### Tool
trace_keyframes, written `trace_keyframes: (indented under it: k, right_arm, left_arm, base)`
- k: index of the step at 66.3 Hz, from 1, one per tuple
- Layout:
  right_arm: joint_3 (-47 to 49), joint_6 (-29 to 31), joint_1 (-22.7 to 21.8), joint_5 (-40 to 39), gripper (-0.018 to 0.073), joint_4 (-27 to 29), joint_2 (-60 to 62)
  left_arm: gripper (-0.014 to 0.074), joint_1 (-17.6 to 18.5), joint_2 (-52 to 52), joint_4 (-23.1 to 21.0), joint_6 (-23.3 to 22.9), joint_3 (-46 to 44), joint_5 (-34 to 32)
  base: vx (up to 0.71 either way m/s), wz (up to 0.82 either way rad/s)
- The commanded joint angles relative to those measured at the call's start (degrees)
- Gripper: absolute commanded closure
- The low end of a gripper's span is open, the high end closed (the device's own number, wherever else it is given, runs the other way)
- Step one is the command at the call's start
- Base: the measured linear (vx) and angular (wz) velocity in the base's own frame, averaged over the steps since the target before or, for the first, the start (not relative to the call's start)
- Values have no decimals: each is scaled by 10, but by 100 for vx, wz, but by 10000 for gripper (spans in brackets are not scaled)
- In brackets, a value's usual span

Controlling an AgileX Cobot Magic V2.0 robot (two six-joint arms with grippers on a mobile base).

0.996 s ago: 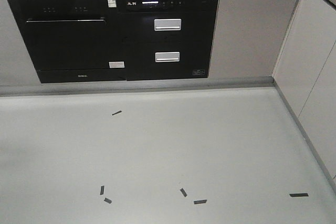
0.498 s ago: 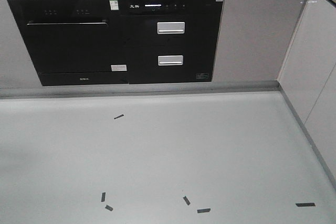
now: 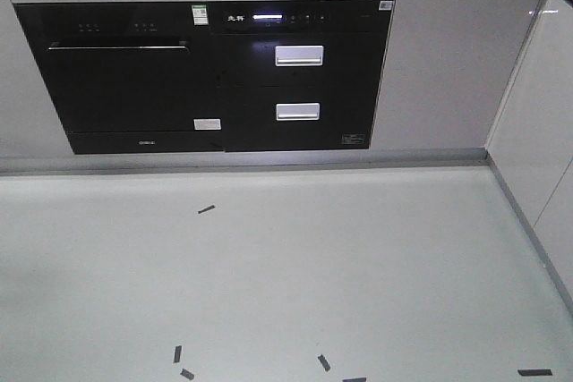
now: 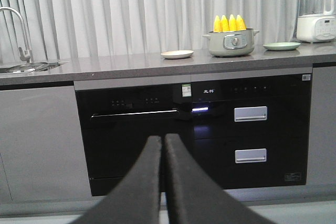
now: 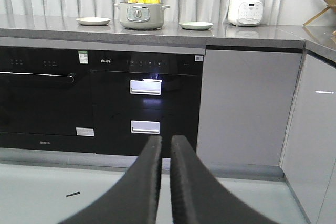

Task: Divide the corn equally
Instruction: 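Drive the base forward toward the counter with the corn pot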

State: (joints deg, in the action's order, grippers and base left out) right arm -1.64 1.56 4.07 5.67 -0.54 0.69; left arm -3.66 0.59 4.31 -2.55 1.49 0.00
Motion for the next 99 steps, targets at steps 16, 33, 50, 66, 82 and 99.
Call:
trace_keyframes:
  k: [16, 33, 50, 66, 82, 99]
  right_arm:
    - [-4, 3, -4, -45, 524, -3, 1]
    - [-4, 3, -4, -45, 524, -3, 1]
    - [-4, 3, -4, -45, 524, -3, 1]
    - [-4, 3, -4, -45, 524, -3, 1]
    - [-4, 3, -4, -45, 524, -3, 1]
    - [-4, 3, -4, -45, 524, -3, 1]
  left_arm:
    - [603, 1, 10, -6, 0, 8, -40]
    - [603, 1, 10, -6, 0, 8, -40]
    - [603, 1, 10, -6, 0, 8, -40]
    - [603, 1, 10, -6, 0, 8, -40]
    - [603, 1, 10, -6, 0, 8, -40]
    - [603, 1, 10, -6, 0, 8, -40]
  base:
    - [14, 2]
    - [16, 1]
    - [16, -2]
    - [15, -5]
    - [15, -4]
    - [15, -2]
